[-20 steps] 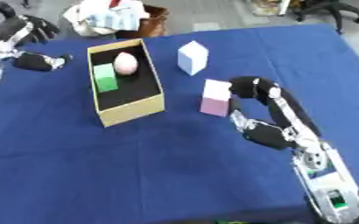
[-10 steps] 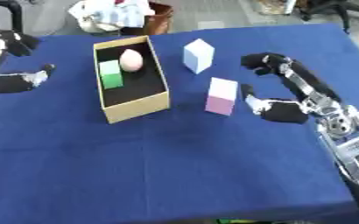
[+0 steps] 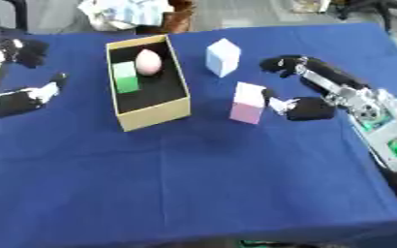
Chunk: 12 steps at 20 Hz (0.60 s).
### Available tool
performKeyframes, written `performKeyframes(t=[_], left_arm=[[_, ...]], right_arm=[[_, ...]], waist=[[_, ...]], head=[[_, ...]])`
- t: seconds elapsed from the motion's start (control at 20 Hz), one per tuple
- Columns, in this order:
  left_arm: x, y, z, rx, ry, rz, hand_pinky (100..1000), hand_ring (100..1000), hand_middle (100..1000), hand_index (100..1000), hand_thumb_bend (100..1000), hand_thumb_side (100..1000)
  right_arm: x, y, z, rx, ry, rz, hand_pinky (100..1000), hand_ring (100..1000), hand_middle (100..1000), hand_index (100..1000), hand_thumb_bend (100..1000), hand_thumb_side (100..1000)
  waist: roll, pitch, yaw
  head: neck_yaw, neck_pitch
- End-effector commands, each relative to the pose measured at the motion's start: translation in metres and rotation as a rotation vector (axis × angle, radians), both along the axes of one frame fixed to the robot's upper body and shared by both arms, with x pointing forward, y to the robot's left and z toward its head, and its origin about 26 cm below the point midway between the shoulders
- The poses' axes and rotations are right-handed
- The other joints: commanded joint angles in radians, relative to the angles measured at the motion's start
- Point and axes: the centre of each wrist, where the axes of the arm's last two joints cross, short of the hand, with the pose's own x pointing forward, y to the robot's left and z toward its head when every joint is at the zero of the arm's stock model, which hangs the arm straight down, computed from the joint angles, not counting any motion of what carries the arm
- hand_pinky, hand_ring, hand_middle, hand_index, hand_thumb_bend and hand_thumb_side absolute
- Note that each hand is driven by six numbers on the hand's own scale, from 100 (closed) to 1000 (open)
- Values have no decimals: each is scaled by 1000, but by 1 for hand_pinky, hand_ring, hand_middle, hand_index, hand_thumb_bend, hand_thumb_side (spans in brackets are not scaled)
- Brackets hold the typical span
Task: Pick up objects on the table and place them in the box.
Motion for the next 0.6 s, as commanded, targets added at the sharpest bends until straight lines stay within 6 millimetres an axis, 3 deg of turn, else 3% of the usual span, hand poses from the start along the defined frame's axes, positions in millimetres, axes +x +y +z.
performKeyframes(t=[0.05, 0.25, 0.6], left_arm=[[-11, -3, 17, -39, -7, -22, 635, 618, 610, 763, 434, 426], [-17, -3, 22, -93, 49, -36, 634, 618, 609, 764, 435, 432], [-18, 4, 22, -179, 125, -81, 635, 617, 609, 767, 400, 449]], right_arm=[[10, -4, 7, -72, -15, -2, 825, 873, 832, 914, 196, 581], [17, 2, 8, -134, -39, 18, 821, 868, 828, 906, 269, 613], [23, 11, 5, -219, -97, 32, 821, 869, 831, 906, 294, 656]], waist=[[-11, -17, 3], [-12, -18, 10], [-17, -19, 20]], head=[[-6, 5], [-7, 5], [-10, 5]])
